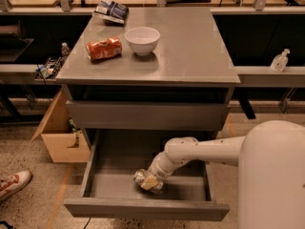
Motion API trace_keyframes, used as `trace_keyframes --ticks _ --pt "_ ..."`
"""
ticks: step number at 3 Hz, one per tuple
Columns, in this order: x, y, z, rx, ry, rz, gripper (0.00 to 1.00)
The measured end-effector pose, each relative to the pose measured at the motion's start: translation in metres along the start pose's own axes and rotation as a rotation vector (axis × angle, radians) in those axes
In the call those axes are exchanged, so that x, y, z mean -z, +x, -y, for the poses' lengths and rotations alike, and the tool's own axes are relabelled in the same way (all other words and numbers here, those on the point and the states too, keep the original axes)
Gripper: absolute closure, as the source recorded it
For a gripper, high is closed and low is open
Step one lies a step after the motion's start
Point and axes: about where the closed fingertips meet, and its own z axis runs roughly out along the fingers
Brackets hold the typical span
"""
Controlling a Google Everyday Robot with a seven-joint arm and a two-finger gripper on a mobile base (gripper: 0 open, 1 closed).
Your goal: Place 7up can into middle drawer
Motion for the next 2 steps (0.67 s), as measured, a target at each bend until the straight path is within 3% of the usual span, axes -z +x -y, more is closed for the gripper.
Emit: trace_keyframes --ticks 2 --pt "0.015 -0.019 -0.013 0.064 -0.024 0.065 0.12"
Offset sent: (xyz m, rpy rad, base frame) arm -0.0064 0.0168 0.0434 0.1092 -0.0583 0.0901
